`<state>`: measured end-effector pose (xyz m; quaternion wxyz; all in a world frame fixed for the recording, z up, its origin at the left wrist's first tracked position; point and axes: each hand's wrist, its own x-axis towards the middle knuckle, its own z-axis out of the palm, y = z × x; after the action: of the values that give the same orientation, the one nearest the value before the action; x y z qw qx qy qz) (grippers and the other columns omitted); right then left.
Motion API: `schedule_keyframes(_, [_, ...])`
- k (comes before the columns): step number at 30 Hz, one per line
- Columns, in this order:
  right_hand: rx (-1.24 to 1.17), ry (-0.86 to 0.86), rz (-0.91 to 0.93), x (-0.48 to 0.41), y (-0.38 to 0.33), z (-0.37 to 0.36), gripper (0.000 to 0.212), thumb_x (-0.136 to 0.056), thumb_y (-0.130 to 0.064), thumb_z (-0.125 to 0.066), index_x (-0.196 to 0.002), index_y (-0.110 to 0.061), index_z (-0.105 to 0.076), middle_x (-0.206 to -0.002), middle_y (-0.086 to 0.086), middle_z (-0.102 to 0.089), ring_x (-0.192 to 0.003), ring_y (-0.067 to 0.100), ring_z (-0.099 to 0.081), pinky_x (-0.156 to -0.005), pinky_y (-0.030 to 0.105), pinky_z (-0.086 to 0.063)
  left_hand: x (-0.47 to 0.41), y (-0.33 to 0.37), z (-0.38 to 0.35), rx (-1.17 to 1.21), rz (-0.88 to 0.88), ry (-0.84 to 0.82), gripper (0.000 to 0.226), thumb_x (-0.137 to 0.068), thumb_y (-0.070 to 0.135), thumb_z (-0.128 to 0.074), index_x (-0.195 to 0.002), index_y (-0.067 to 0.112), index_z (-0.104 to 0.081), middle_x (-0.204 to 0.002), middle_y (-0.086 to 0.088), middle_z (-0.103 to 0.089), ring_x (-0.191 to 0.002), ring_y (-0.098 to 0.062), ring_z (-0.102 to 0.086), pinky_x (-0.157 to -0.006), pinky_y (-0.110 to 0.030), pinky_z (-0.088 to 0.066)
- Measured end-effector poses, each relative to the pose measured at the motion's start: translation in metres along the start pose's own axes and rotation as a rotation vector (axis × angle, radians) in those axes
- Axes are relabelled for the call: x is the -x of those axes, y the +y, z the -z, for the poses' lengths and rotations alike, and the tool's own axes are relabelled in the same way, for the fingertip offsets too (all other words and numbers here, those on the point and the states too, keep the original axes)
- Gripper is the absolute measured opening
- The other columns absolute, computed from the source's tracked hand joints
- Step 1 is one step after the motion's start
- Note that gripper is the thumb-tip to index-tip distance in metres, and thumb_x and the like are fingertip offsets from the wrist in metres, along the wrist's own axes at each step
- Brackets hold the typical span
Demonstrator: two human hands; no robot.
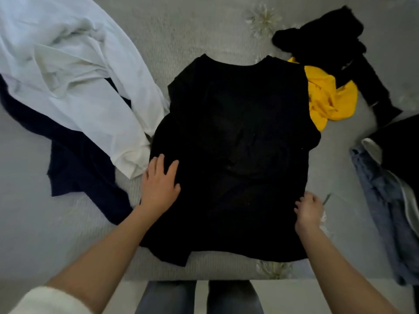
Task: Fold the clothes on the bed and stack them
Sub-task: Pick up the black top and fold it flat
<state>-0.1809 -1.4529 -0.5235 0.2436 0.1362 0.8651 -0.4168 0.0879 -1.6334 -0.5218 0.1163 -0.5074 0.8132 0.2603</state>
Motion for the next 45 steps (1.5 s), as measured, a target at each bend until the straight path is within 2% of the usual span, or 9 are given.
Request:
schedule_keyframes(8, [0.204, -0.197, 0.121, -0.021, -0.059, -0.064, 0.068, -0.09, -0.024, -0.056, -0.147, -0.016, -0.019, -0.146, 0.011, -0.034, -0.128, 0.03, -0.041, -0.101, 0.036, -0.037, -0.038, -0.03, 0.012, 0.524, 0.465, -0.045, 0.052, -0.091, 0.022, -0.055, -0.136, 0.008, -0.033, -0.114, -0.015, -0.053, -0.108, -0.035, -0.053, -0.085, -0.037, -0.041])
schedule_keyframes(12, [0.199, -0.144, -0.017, -0.031, -0.062, -0.072, 0.044, -0.086, -0.011, -0.059, -0.128, -0.002, -0.047, -0.103, 0.012, -0.057, -0.09, 0.024, -0.057, -0.089, 0.038, -0.048, -0.034, -0.027, 0.016, 0.877, 0.601, 0.054, 0.006, -0.091, 0.005, -0.051, -0.086, 0.008, -0.053, -0.068, -0.005, -0.048, -0.062, -0.018, -0.046, -0.057, -0.029, -0.038])
schedule_keyframes(14, [0.148, -0.157, -0.043, -0.031, -0.064, -0.065, 0.009, -0.087, -0.006, -0.057, -0.094, -0.002, -0.062, -0.076, 0.007, -0.053, -0.063, 0.015, -0.048, -0.07, 0.027, -0.052, -0.021, -0.028, 0.024, 1.046, 0.625, 0.112, 0.018, -0.089, 0.003, -0.05, -0.072, 0.009, -0.051, -0.062, -0.004, -0.046, -0.058, -0.015, -0.042, -0.054, -0.026, -0.035])
schedule_keyframes(17, [0.037, -0.128, 0.016, -0.026, -0.07, -0.034, 0.021, -0.086, -0.01, -0.055, -0.065, -0.011, -0.049, -0.062, 0.005, -0.043, -0.053, 0.013, -0.039, -0.04, 0.014, -0.037, 0.007, -0.036, 0.034, 1.166, 0.688, 0.137, 0.021, -0.085, 0.006, -0.052, -0.065, 0.011, -0.05, -0.062, -0.005, -0.044, -0.058, -0.016, -0.041, -0.055, -0.031, -0.033])
schedule_keyframes(26, [-0.019, -0.213, -0.176, -0.018, -0.045, -0.001, 0.023, -0.096, -0.027, -0.044, -0.11, -0.009, -0.049, -0.09, 0.002, -0.053, -0.091, 0.024, -0.054, -0.084, 0.038, -0.046, -0.024, -0.028, 0.038, 0.336, 0.474, 0.237, 0.039, -0.087, 0.02, -0.054, -0.123, 0.005, -0.049, -0.12, -0.019, -0.052, -0.11, -0.037, -0.05, -0.088, -0.046, -0.043])
schedule_keyframes(32, [0.099, -0.204, -0.162, -0.02, -0.039, -0.024, 0.049, -0.092, -0.018, -0.053, -0.137, -0.009, -0.034, -0.096, 0.008, -0.055, -0.058, 0.016, -0.046, -0.052, 0.025, -0.038, -0.108, 0.007, 0.063, 0.633, 0.344, 0.093, 0.018, -0.089, 0.018, -0.047, -0.094, 0.006, -0.06, -0.09, -0.013, -0.06, -0.086, -0.026, -0.057, -0.086, -0.037, -0.048])
schedule_keyframes(38, [0.195, -0.227, -0.067, -0.016, -0.039, -0.024, 0.031, -0.089, -0.005, -0.052, -0.063, -0.016, -0.043, -0.059, 0.003, -0.042, -0.052, 0.013, -0.038, -0.042, 0.018, -0.037, -0.142, 0.029, 0.074, 0.512, 0.287, -0.012, 0.023, -0.09, 0.024, -0.051, -0.076, 0.006, -0.052, -0.082, -0.013, -0.054, -0.096, -0.035, -0.056, -0.074, -0.034, -0.038])
schedule_keyframes(41, [0.047, -0.157, -0.072, -0.018, -0.04, -0.017, 0.016, -0.086, -0.011, -0.054, -0.072, -0.013, -0.046, -0.067, 0.005, -0.048, -0.063, 0.017, -0.048, -0.055, 0.025, -0.044, -0.149, 0.027, 0.079, 0.49, 0.265, 0.024, 0.04, -0.088, 0.018, -0.052, -0.053, 0.01, -0.035, -0.056, -0.008, -0.04, -0.068, -0.035, -0.051, -0.066, -0.036, -0.034])
schedule_keyframes(45, [0.165, -0.004, -0.022, -0.018, -0.033, -0.007, 0.014, -0.086, -0.01, -0.056, -0.078, -0.007, -0.046, -0.077, 0.009, -0.05, -0.074, 0.023, -0.049, -0.062, 0.031, -0.043, -0.148, 0.012, 0.094, 0.426, 0.23, 0.237, 0.027, -0.09, 0.021, -0.047, -0.07, 0.005, -0.038, -0.079, -0.021, -0.048, -0.082, -0.035, -0.05, -0.073, -0.04, -0.036])
